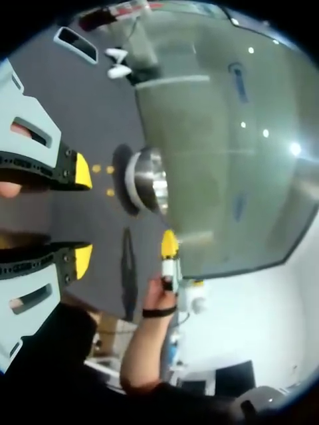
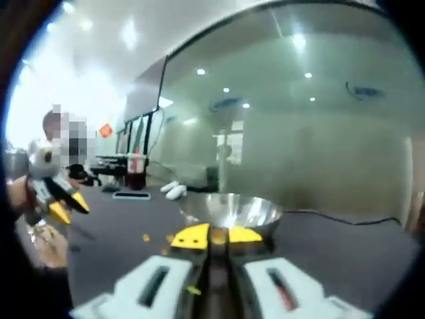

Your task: Pick up the QQ candy scattered on the table and place it into the stainless steel bowl on the table

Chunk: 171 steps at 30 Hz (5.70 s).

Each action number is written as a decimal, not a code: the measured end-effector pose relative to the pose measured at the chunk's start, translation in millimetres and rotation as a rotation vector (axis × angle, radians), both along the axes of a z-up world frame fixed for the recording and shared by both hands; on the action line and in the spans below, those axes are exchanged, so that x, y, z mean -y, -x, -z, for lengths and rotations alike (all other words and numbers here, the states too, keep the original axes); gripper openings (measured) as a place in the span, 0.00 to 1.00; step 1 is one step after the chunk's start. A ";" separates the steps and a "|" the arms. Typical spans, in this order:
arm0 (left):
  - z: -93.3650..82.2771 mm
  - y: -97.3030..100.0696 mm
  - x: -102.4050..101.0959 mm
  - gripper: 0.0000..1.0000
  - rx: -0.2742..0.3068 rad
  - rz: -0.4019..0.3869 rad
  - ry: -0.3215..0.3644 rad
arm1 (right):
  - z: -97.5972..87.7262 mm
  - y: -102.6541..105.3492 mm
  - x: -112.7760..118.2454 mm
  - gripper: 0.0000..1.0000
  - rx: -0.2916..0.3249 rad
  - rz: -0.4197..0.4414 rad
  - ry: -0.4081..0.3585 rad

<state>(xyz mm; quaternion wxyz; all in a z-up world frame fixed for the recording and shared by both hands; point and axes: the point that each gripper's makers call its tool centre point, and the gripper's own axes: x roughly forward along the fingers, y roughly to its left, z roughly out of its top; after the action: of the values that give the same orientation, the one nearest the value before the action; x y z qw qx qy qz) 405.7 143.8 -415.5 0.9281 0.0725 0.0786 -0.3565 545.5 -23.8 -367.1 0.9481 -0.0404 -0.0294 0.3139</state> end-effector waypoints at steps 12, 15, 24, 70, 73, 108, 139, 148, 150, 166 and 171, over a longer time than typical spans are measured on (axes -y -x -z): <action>-1.3 5.2 -5.2 0.32 0.001 -0.009 -0.004 | -22.0 -52.5 -27.5 0.10 -0.004 0.050 0.047; -1.2 5.5 -9.1 0.32 0.000 -0.018 -0.003 | -22.1 -70.9 -28.5 0.10 -0.007 0.048 0.058; 1.6 3.9 -13.1 0.32 -0.007 -0.027 0.000 | -18.2 -85.6 -25.8 0.15 -0.013 0.079 0.059; -2.1 -6.7 -1.8 0.33 0.017 -0.011 -0.002 | 27.6 50.2 -51.9 0.26 -0.026 -0.417 0.069; -0.8 -7.1 -0.8 0.33 0.014 -0.007 -0.015 | 34.2 41.6 -52.2 0.25 -0.031 -0.387 0.080; -5.5 -2.5 -9.3 0.33 0.031 -0.021 -0.008 | 111.0 -7.9 -128.8 0.10 -0.294 -0.304 0.266; -5.0 0.3 -5.7 0.32 0.021 -0.004 0.004 | 28.7 -0.4 -30.9 0.09 -0.123 -0.008 -0.017; -3.3 -0.8 -3.0 0.32 0.022 0.000 -0.001 | 16.2 -4.0 -28.4 0.08 -0.084 0.003 -0.015; 1.6 -1.9 -3.6 0.32 0.013 -0.005 -0.015 | 10.8 -9.9 -28.2 0.08 -0.070 0.013 -0.009; -3.1 2.2 -1.5 0.32 0.023 0.009 -0.009 | -12.6 -94.9 -19.8 0.09 -0.049 0.152 -0.025; -5.2 2.6 -6.0 0.32 0.027 0.001 -0.005 | -20.4 -95.5 -27.3 0.22 -0.107 0.106 -0.198</action>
<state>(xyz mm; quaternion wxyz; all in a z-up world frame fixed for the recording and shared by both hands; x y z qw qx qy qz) 403.0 149.7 -410.3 0.9288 0.0797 0.0670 -0.3557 640.9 3.5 -346.7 0.9630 0.0685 -0.0074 0.2606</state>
